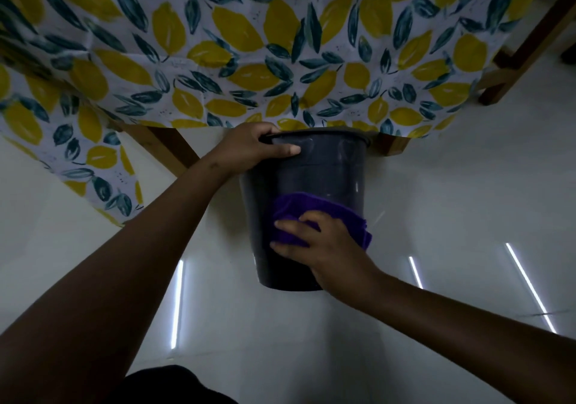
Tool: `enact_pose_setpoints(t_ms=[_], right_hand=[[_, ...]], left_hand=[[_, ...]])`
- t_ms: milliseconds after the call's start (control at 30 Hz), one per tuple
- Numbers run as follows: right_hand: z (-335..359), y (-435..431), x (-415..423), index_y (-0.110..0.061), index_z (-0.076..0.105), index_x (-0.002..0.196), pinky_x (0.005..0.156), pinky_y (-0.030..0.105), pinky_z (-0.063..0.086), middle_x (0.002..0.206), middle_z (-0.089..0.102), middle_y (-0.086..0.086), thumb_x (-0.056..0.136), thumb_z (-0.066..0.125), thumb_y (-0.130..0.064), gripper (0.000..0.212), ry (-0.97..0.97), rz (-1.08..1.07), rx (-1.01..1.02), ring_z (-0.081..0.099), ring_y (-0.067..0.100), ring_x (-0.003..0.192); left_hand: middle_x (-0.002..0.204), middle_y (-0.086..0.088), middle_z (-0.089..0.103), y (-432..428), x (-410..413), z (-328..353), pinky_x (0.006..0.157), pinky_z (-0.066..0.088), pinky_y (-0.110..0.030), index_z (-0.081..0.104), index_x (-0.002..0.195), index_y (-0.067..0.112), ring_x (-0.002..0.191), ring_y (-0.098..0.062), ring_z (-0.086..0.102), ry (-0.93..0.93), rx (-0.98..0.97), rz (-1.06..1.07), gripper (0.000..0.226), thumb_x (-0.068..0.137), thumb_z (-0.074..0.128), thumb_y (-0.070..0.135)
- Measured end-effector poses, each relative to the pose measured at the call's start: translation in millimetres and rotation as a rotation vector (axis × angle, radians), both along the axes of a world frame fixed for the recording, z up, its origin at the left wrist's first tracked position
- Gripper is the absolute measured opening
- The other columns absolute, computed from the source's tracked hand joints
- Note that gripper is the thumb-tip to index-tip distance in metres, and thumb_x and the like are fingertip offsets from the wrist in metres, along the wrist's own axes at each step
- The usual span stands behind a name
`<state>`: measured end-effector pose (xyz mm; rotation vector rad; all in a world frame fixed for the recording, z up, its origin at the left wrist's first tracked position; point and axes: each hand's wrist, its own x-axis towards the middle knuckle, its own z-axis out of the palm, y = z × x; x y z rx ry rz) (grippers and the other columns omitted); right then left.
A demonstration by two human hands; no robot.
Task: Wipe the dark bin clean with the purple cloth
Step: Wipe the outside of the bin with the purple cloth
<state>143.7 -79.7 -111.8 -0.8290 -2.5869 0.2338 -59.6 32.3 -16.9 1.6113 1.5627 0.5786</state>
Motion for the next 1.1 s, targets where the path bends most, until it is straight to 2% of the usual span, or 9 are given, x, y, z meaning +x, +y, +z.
enact_pose_setpoints(t_ms=[67,200,267,367,533,633,800,967,1100], right_hand=[[8.4,10.2,2.4,-0.029,0.059,0.127,0.085,0.047,0.048,0.140,0.051,0.002,0.082,0.042,-0.005,0.054,0.123,-0.185,-0.071,0.042,0.030,0.116],[14.8,39.3,20.2,-0.027,0.056,0.131,0.098,0.027,0.033,0.144,0.044,0.003,0.076,0.047,0.012,0.068,0.336,-0.475,-0.191,0.039,0.027,0.113],[13.1,37.6,20.3,-0.026,0.058,0.130,0.098,0.024,0.031,0.143,0.046,0.001,0.076,0.048,0.011,0.066,0.304,-0.438,-0.170,0.041,0.028,0.111],[2.5,14.9,9.3,-0.025,0.063,0.125,0.103,0.039,0.040,0.139,0.053,-0.001,0.077,0.061,0.009,0.059,0.179,-0.259,-0.095,0.038,0.027,0.116],[1.6,1.8,-3.9,-0.025,0.064,0.124,0.092,0.039,0.045,0.136,0.057,-0.001,0.081,0.060,-0.003,0.049,0.068,-0.010,0.014,0.040,0.025,0.113],[12.1,21.8,-0.5,-0.027,0.058,0.130,0.094,0.038,0.043,0.141,0.050,0.000,0.081,0.040,-0.001,0.058,0.195,-0.247,-0.088,0.041,0.029,0.108],[14.9,43.2,20.7,-0.022,0.058,0.131,0.097,0.007,0.022,0.140,0.048,0.000,0.074,0.049,0.015,0.069,0.344,-0.495,-0.211,0.043,0.028,0.108],[-8.7,-7.4,2.8,-0.028,0.061,0.123,0.089,0.045,0.048,0.132,0.057,-0.004,0.079,0.062,0.006,0.056,0.159,-0.096,-0.235,0.050,0.027,0.112],[-5.5,-27.5,-9.9,-0.027,0.062,0.121,0.074,0.040,0.049,0.130,0.060,-0.006,0.066,0.079,-0.004,0.062,-0.049,0.224,-0.074,0.051,0.028,0.112]], left_hand=[[0.086,-0.015,0.060,-3.6,-8.7,-4.1,0.070,0.041,-0.033,0.062,0.092,-0.005,0.081,-0.022,0.059,-0.036,-0.008,0.052,0.043,0.077,0.078,0.031],[0.093,-0.012,0.064,-8.8,-28.3,-1.7,0.076,0.049,-0.032,0.063,0.095,0.001,0.085,-0.017,0.062,-0.094,-0.080,0.052,0.031,0.077,0.077,0.022],[0.092,-0.005,0.063,-7.5,-31.0,5.0,0.069,0.046,-0.015,0.064,0.096,0.006,0.076,-0.004,0.058,0.010,-0.077,-0.025,0.025,0.080,0.075,0.021],[0.104,0.007,0.060,-1.8,-20.1,12.3,0.066,0.040,0.002,0.062,0.115,0.014,0.084,0.005,0.054,0.139,-0.028,-0.162,0.033,0.084,0.072,0.019],[0.086,-0.002,0.061,1.3,-1.7,-4.0,0.057,0.038,-0.011,0.068,0.094,0.007,0.072,-0.004,0.054,0.155,0.049,-0.061,0.036,0.079,0.075,0.039],[0.078,-0.008,0.059,-1.2,-3.2,-6.3,0.061,0.039,-0.021,0.064,0.084,0.000,0.071,-0.011,0.054,0.012,0.016,0.010,0.033,0.079,0.076,0.031],[0.071,-0.002,0.054,-9.9,-13.6,-12.3,0.055,0.039,-0.014,0.061,0.081,0.006,0.065,-0.005,0.051,-0.126,-0.002,0.129,0.025,0.081,0.075,0.027],[0.073,-0.006,0.056,-10.8,-23.5,-25.1,0.062,0.041,-0.024,0.062,0.080,0.009,0.070,-0.012,0.053,-0.192,0.018,0.226,0.024,0.079,0.076,0.029],[0.068,0.007,0.055,-5.8,-22.7,-17.7,0.056,0.040,-0.014,0.062,0.077,0.015,0.062,0.000,0.052,-0.054,0.002,0.111,0.022,0.083,0.072,0.034]])
